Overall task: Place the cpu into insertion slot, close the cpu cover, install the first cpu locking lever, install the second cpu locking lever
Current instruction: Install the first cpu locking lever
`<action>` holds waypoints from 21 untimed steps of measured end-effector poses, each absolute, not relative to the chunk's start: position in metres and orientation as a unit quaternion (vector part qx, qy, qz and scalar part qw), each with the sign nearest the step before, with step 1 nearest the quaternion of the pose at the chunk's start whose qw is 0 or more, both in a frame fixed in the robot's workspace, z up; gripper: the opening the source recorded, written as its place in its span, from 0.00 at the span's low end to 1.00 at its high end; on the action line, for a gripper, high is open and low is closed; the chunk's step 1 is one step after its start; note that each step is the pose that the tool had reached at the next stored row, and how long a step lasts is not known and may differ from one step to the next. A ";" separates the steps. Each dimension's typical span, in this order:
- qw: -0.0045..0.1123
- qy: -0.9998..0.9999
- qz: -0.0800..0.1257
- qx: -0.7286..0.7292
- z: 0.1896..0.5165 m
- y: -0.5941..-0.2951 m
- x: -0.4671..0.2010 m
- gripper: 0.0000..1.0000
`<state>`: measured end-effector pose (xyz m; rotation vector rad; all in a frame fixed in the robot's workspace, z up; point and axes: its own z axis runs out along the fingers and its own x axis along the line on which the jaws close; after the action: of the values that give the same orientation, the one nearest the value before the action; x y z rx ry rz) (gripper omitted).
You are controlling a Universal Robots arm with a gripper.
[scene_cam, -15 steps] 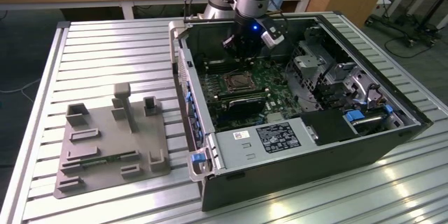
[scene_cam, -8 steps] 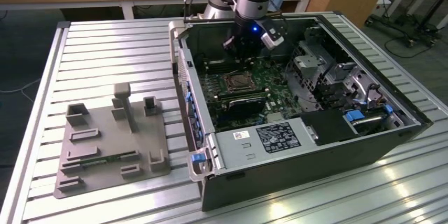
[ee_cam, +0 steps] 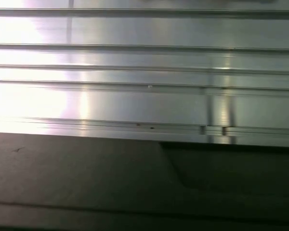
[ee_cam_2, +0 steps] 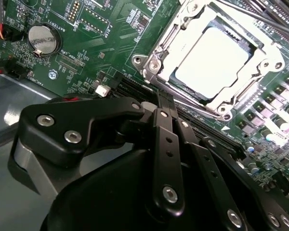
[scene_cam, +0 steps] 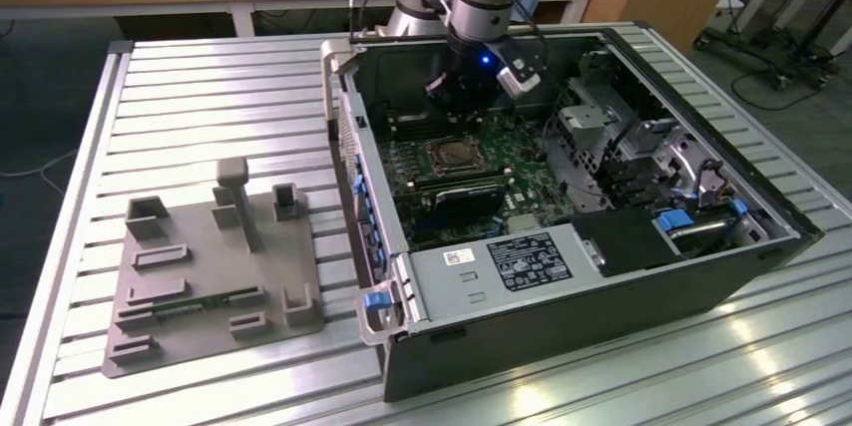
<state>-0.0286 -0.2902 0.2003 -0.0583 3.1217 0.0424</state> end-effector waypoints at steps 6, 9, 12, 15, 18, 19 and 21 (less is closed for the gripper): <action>0.009 1.000 0.014 -0.019 0.199 -0.290 -0.028 0.11; 0.010 1.000 0.014 -0.019 0.199 -0.290 -0.028 0.11; 0.010 1.000 0.014 -0.019 0.199 -0.290 -0.028 0.11; 0.010 1.000 0.014 -0.019 0.201 -0.289 -0.028 0.11; 0.010 1.000 0.014 -0.019 0.201 -0.289 -0.028 0.11; 0.010 1.000 0.014 -0.019 0.201 -0.289 -0.028 0.11; 0.009 1.000 0.014 -0.019 0.201 -0.289 -0.028 0.11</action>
<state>-0.0281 -0.2893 0.2013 -0.0584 3.1218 0.0425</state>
